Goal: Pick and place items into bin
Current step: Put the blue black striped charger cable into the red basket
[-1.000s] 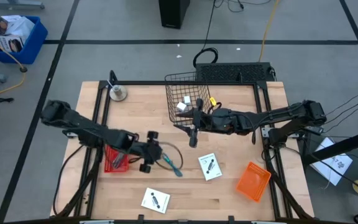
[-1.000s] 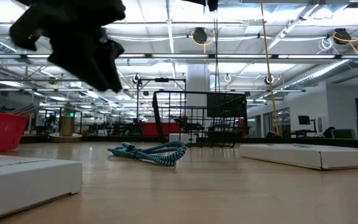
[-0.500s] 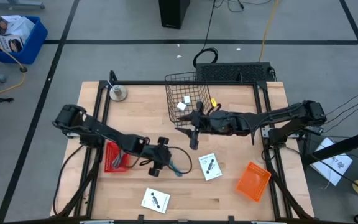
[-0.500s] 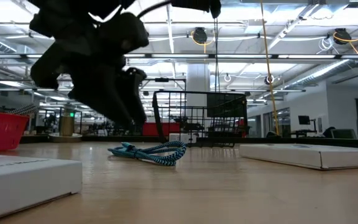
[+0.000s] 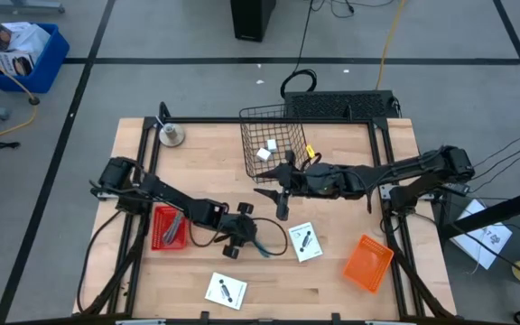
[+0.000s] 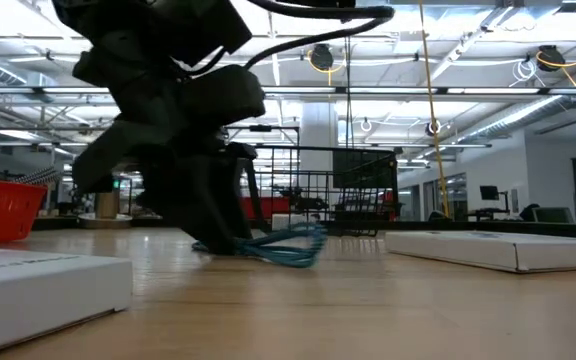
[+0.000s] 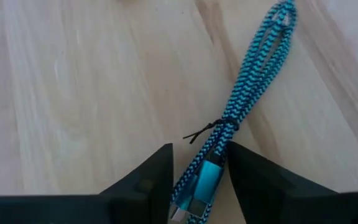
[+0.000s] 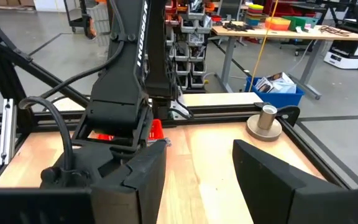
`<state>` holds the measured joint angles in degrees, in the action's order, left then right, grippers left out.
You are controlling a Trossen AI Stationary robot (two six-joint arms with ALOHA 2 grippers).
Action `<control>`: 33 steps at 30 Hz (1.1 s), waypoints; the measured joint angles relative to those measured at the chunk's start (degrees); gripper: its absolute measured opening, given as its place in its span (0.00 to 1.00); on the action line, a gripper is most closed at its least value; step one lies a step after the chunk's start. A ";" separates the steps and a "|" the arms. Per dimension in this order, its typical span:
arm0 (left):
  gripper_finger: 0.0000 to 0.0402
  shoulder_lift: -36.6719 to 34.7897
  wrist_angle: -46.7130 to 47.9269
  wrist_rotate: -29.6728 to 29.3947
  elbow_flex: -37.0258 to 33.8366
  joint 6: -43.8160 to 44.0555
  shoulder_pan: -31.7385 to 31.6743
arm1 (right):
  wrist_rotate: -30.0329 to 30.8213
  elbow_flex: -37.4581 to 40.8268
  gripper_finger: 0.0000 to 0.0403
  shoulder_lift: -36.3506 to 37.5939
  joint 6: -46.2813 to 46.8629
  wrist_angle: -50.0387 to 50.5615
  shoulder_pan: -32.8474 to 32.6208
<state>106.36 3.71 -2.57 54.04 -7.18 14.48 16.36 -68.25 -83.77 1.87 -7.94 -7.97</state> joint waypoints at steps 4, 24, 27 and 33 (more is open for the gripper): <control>0.29 1.26 0.41 0.07 1.94 0.87 -0.04 | -0.06 0.00 0.44 0.00 -0.15 0.25 -0.02; 0.04 -15.46 26.73 -12.57 5.14 40.01 2.94 | -0.11 0.00 0.45 2.79 -6.18 3.47 -1.24; 0.05 -18.94 33.05 -14.82 5.16 51.46 5.37 | 0.00 -0.02 0.44 2.93 -7.78 2.86 -1.27; 0.04 -24.78 41.04 -17.36 5.24 69.11 11.85 | 0.00 -0.02 0.44 2.89 -11.55 2.00 -1.13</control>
<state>81.58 44.75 -19.93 59.28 61.94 26.33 16.36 -68.27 -80.88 -9.68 -5.94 -9.10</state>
